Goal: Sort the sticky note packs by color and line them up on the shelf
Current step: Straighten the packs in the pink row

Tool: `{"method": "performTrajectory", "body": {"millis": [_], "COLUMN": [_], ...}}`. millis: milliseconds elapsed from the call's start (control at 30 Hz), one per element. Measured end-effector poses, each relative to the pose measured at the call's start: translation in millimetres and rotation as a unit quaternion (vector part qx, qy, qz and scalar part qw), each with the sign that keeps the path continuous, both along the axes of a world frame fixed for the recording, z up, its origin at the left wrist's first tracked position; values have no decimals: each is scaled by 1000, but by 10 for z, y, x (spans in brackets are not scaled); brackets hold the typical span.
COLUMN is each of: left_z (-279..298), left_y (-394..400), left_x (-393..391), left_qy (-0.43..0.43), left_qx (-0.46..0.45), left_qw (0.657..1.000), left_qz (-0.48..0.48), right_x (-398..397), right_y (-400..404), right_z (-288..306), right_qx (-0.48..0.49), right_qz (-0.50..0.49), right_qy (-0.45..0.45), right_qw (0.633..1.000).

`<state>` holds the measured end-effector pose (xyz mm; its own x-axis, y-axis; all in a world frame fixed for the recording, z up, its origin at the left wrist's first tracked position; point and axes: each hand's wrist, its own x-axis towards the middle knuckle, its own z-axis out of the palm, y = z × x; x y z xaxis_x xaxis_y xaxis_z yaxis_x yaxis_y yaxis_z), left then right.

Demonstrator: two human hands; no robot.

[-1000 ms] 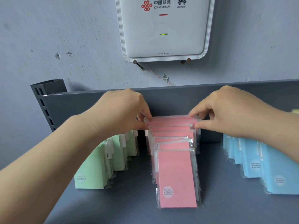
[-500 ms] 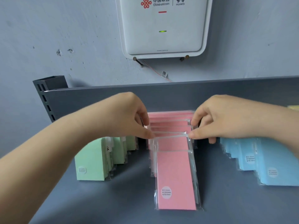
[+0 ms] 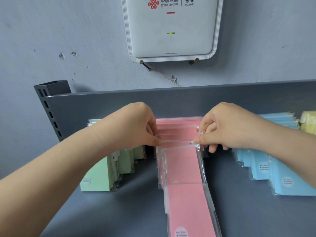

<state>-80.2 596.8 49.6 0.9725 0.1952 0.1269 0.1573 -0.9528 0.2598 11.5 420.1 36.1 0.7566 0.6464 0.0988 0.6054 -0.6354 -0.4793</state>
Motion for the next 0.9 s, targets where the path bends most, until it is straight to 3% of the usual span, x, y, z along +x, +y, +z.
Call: {"method": "performTrajectory", "body": {"millis": [200, 367, 733, 900], "left_z": [16, 28, 20, 37], "left_y": [36, 42, 29, 53], "left_x": [13, -4, -39, -50], "left_qy": [-84, -68, -79, -63], "left_qx": [20, 39, 86, 72], "left_qw": [996, 997, 993, 995], "left_qz": [-9, -18, -13, -10], "right_x": [26, -7, -77, -84], "right_y": [-10, -42, -11, -8], "right_z": [-10, 51, 12, -15], "right_qx": [31, -28, -27, -58], "right_qz": [0, 6, 36, 30], "right_qy": [-116, -143, -209, -279], "right_qw": [993, 989, 977, 958]}}
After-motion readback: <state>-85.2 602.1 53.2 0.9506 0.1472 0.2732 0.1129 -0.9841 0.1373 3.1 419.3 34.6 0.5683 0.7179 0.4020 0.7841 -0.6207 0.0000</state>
